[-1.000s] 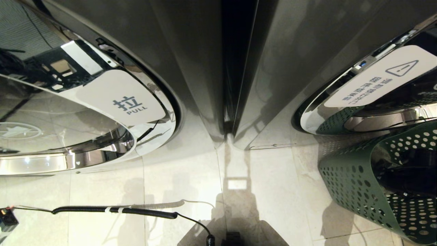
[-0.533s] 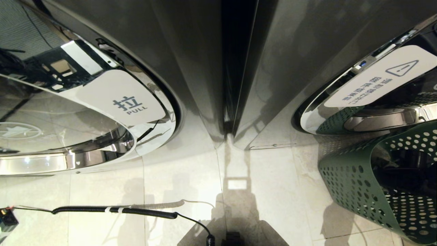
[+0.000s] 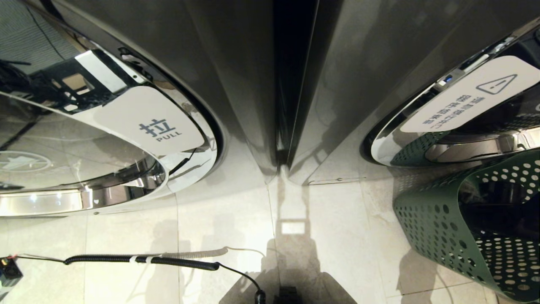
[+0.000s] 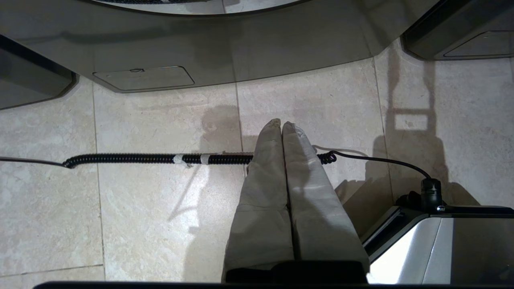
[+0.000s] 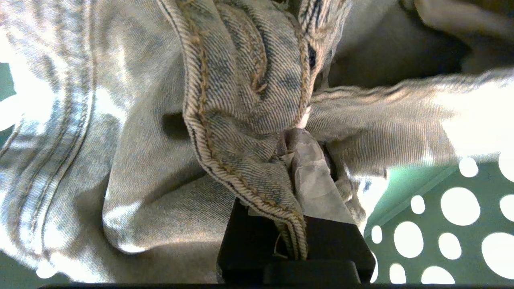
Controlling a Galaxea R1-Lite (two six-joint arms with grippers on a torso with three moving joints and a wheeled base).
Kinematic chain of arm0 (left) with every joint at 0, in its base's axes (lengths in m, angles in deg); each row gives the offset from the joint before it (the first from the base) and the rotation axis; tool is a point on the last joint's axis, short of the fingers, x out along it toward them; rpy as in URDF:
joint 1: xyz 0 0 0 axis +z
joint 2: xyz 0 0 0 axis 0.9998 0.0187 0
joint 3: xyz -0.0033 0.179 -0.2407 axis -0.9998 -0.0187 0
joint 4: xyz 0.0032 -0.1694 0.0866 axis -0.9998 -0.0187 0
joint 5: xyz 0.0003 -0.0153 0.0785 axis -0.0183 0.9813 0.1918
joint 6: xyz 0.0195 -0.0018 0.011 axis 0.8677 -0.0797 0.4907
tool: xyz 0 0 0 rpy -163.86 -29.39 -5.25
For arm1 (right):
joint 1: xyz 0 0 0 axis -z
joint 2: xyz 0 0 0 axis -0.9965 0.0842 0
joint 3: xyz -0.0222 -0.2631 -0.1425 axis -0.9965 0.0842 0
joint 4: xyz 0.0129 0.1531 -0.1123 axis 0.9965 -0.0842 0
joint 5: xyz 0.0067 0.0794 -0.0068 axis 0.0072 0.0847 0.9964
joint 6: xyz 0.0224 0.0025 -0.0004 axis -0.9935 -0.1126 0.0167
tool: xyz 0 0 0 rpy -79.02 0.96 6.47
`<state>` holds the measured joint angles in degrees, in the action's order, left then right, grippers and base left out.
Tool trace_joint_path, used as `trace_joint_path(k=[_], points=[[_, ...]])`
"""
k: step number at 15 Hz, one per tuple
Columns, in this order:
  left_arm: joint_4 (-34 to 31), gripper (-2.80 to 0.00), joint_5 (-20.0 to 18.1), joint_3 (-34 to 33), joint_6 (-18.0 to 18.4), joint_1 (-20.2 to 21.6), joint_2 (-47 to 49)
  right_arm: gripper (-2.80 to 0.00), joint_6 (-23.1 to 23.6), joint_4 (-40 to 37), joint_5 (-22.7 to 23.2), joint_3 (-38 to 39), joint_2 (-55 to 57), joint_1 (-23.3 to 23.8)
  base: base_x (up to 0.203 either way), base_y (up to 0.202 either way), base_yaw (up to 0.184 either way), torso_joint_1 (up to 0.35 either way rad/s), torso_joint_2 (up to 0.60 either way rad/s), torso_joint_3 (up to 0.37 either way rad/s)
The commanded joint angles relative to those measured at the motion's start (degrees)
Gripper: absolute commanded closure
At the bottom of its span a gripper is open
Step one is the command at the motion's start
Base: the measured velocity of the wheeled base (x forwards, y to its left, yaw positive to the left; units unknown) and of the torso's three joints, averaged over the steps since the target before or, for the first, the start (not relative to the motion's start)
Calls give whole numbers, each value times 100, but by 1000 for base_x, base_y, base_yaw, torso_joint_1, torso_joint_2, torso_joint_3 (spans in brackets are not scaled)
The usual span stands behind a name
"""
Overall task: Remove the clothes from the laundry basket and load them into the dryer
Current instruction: Take the clothes out of the basket
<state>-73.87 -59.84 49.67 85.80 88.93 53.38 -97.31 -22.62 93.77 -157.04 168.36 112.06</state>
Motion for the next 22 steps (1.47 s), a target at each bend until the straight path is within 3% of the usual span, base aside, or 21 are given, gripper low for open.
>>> trace_joint_path(k=[1, 5, 10, 15, 17, 19, 22], points=[[3, 0, 2, 0, -2, 0, -11, 0, -14, -122, 6, 58, -309, -2, 0, 0, 0, 0, 0, 0], [3, 0, 2, -9, -2, 0, -11, 0, 35, -1099, -33, 398, -1321, 34, 0, 0, 0, 0, 0, 0], [3, 0, 2, -9, -2, 0, -11, 0, 365, -1641, -90, 1553, -3410, 62, 0, 0, 0, 0, 0, 0], [3, 0, 2, -9, -2, 0, -11, 0, 827, -2032, -742, 2578, -5606, 107, 0, 0, 0, 0, 0, 0], [3, 0, 2, -5, -2, 0, -11, 0, 1204, -2697, -868, 2843, -6584, 408, 0, 0, 0, 0, 0, 0], [3, 0, 2, -9, -2, 0, -11, 0, 1602, -3572, -929, 3055, -7380, 1056, 0, 0, 0, 0, 0, 0], [3, 0, 2, 0, -2, 0, -11, 0, 2113, -4083, -955, 3212, -8237, 1850, 0, 0, 0, 0, 0, 0]])
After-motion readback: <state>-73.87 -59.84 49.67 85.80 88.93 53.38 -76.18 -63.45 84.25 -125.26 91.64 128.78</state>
